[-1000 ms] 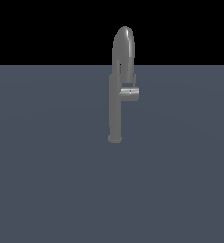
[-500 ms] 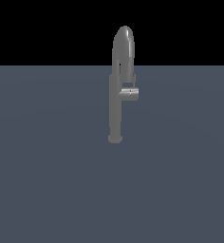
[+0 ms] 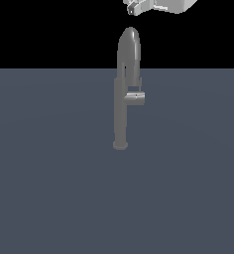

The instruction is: Turn on the faucet by rotating a designated handle.

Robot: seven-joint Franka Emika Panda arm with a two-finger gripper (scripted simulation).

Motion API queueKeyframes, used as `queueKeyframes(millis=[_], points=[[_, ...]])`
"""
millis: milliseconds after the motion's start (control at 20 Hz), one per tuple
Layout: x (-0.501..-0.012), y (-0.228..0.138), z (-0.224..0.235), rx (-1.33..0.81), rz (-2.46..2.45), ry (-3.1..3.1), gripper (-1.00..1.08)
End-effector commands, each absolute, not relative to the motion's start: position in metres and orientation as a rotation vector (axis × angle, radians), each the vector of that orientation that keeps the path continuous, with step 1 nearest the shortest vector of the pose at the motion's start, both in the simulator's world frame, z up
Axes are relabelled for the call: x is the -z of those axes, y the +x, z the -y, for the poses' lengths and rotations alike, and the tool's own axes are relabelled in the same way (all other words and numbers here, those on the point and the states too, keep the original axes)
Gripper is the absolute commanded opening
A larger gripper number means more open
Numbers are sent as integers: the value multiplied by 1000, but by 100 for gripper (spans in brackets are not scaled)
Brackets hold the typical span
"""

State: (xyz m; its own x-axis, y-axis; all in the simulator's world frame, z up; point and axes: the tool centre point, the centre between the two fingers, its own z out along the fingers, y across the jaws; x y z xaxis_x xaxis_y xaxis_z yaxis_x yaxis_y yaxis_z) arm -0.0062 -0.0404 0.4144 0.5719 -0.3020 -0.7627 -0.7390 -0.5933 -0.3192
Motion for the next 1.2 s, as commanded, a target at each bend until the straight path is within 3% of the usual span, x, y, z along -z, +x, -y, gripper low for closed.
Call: queueKeyframes(millis=[0, 600, 1150], points=[[-401, 5, 46, -938, -868, -2084, -100], [-324, 45, 66, -1143, -1047, -1660, -100], [-260, 58, 71, -1259, -1152, -1334, -100]])
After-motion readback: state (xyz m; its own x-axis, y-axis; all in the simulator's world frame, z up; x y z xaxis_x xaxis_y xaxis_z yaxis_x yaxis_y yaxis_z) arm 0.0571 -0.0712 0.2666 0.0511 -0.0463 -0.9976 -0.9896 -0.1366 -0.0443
